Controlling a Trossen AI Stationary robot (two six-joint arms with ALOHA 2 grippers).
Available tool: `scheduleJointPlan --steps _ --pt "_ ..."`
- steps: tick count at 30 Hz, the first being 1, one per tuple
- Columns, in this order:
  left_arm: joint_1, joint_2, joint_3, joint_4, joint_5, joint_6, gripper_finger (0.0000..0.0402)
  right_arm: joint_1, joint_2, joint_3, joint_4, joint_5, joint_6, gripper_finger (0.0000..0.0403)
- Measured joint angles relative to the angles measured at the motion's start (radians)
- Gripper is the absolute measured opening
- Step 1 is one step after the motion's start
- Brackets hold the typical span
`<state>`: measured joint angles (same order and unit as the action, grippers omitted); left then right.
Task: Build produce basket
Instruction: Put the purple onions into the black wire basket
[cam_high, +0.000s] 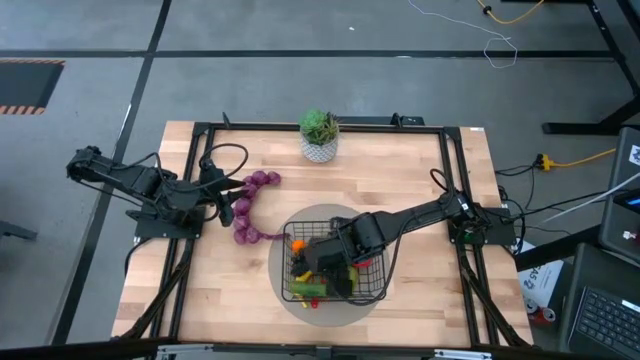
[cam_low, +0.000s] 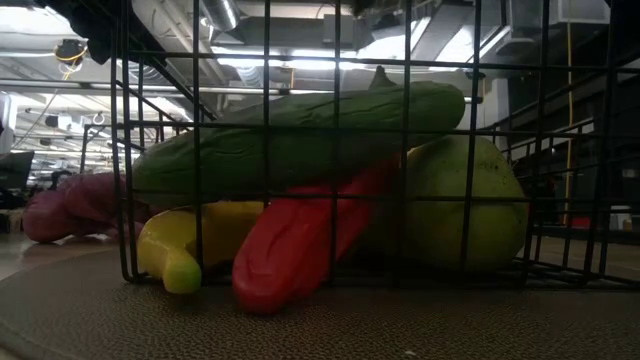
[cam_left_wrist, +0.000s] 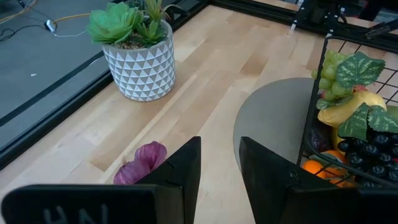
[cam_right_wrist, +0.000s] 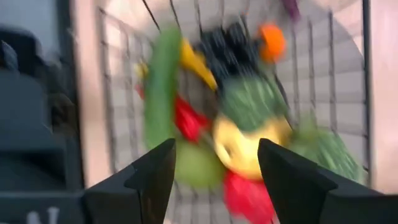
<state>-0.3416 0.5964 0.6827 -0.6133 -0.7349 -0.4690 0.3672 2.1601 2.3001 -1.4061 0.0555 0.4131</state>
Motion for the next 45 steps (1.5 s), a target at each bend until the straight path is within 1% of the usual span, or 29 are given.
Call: scheduleJointPlan --steps 3,5,9,12,17,20,23,26,31,36,42,45 --pt "0.000 0.000 0.000 0.000 0.000 0.000 0.0105 -0.005 0.000 0.000 -0.136 0.031 0.002 0.0226" --pt "0.000 0.000 0.000 0.000 0.000 0.000 0.0105 -0.012 0.000 -0.002 -0.176 0.054 -0.004 0.0226" --pt "0.000 0.000 0.000 0.000 0.000 0.000 0.0105 -0.030 -0.005 0.001 -0.165 0.070 -0.161 0.0226" --pt "0.000 0.000 -0.007 0.001 -0.004 0.000 0.0105 -0.051 -0.028 0.002 -0.164 0.148 -0.276 0.0226" --pt "0.000 -0.001 -0.031 0.001 -0.012 -0.010 0.0105 -0.130 -0.095 0.003 -0.165 0.176 -0.480 0.0226" --pt "0.000 0.000 -0.042 -0.001 -0.012 -0.034 0.0105 -0.192 -0.147 0.003 -0.165 0.200 -0.551 0.0226" --pt "0.000 -0.001 -0.045 0.000 -0.012 -0.050 0.0105 -0.263 -0.187 0.003 -0.164 0.233 -0.577 0.0226" --pt "0.000 -0.001 -0.045 0.000 -0.012 -0.051 0.0105 -0.336 -0.212 0.003 -0.164 0.243 -0.576 0.0226" --pt "0.000 -0.001 -0.045 0.000 -0.011 -0.036 0.0105 -0.443 -0.213 0.003 -0.160 0.238 -0.590 0.0226" --pt "0.000 -0.001 -0.045 0.004 -0.011 -0.052 0.0105 -0.533 -0.204 0.002 -0.118 0.240 -0.611 0.0226" --pt "0.000 -0.001 -0.045 0.004 -0.011 -0.052 0.0105 -0.616 -0.204 0.001 0.033 0.235 -0.691 0.0226" --pt "0.000 -0.001 -0.045 0.004 -0.011 -0.052 0.0105 -0.651 -0.204 0.001 0.109 0.203 -0.729 0.0226"
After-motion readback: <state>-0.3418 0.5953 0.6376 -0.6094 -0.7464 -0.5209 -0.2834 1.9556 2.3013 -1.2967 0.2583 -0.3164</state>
